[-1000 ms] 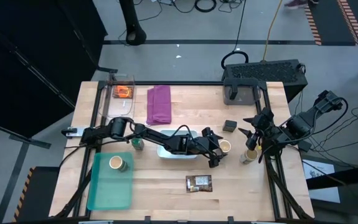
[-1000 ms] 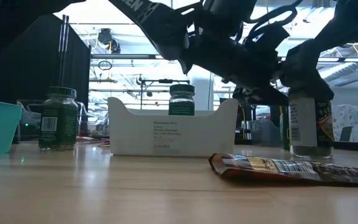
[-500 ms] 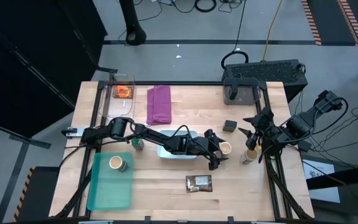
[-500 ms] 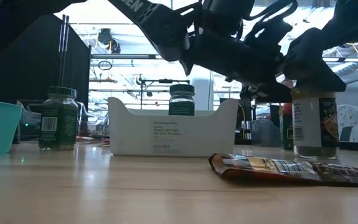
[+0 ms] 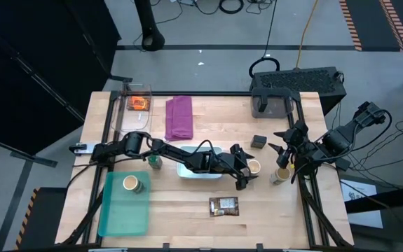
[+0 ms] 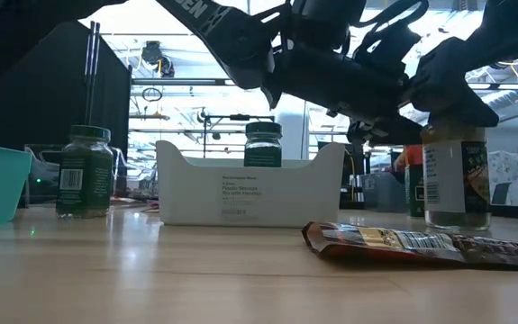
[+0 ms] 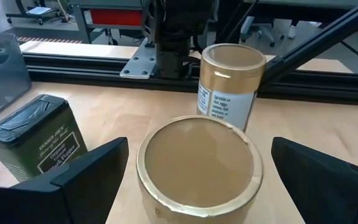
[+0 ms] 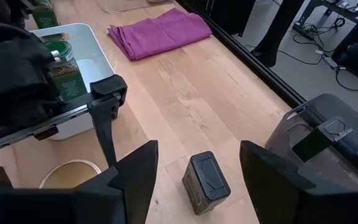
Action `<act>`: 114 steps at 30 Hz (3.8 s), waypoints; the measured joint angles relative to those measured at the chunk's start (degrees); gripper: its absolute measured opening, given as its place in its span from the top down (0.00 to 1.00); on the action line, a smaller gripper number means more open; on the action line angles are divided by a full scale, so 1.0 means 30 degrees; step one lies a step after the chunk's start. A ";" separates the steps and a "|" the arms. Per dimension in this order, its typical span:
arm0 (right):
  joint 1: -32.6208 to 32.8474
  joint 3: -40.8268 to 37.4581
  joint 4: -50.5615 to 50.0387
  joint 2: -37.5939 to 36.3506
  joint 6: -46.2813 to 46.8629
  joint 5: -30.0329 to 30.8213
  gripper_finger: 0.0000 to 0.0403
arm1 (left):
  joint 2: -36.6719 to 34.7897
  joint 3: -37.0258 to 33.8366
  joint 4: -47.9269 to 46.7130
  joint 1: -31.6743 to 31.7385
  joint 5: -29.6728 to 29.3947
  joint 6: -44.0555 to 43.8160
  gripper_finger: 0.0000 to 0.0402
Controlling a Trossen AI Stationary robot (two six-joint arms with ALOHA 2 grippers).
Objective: Sort spices by type
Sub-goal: Put the top brown seasoning bottle into the blue bin
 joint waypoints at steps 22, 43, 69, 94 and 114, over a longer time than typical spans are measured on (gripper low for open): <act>0.0000 0.0000 0.0030 0.0000 -0.0138 -0.0015 0.48 | -0.0007 0.0000 -0.0508 -0.0026 -0.0414 -0.0044 0.18; -0.0007 -0.0002 0.0036 -0.0007 -0.0352 -0.0044 0.48 | -0.1175 -0.0051 -0.0203 -0.0411 -0.0908 -0.0005 0.29; 0.0000 -0.0007 0.2124 0.0028 -0.0363 0.0029 0.48 | -1.2185 0.0007 -2.7982 -1.2595 -1.6279 -1.5813 0.29; -0.2614 -0.0007 1.4324 0.0671 -0.9394 -0.1532 0.48 | -1.2094 -0.2589 -3.7849 -2.2018 -1.4432 -3.0765 0.29; -0.3683 -0.0007 1.4325 0.1916 -0.9596 -0.2189 0.48 | -1.2080 -0.2608 -3.8386 -2.2921 -1.5478 -3.2050 0.29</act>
